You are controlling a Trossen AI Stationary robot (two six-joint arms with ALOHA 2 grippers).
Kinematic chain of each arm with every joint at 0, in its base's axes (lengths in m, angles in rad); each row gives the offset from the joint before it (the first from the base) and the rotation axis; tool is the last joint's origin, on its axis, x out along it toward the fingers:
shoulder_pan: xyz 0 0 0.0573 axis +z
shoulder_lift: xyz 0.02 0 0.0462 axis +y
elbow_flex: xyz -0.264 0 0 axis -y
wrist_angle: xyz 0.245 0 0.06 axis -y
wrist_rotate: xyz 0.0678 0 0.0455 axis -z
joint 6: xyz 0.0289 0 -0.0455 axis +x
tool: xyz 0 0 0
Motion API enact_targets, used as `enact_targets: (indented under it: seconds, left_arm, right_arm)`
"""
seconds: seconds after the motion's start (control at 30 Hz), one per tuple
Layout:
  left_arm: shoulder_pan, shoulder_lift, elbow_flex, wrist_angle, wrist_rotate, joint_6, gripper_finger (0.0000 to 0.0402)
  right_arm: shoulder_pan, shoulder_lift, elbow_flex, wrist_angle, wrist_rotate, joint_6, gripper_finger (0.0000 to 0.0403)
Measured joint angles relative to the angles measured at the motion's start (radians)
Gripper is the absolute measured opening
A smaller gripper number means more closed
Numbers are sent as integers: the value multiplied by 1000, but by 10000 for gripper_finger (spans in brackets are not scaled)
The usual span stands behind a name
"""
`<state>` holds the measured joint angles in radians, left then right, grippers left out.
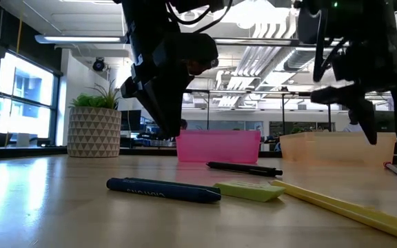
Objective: Sort crayons/erasers/pens/pencils in bins
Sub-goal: Put the blue pencil into the green bin bin
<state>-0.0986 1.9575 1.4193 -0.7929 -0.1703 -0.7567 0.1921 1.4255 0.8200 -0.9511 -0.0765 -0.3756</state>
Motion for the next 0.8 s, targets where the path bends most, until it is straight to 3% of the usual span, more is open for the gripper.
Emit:
enact_targets:
  seconds: [0.3, 0.53, 0.8]
  left_arm:
    - [0, 0, 0, 0, -2, 19, 48]
    - [0, 0, 0, 0, -13, 19, 48]
    - [0, 0, 0, 0, -21, 18, 48]
  right_arm:
    - [0, 92, -20, 53, -4, 2, 134]
    - [0, 94, -111, 95, 30, 3, 134]
    - [-2, 94, -122, 127, 48, 12, 126]
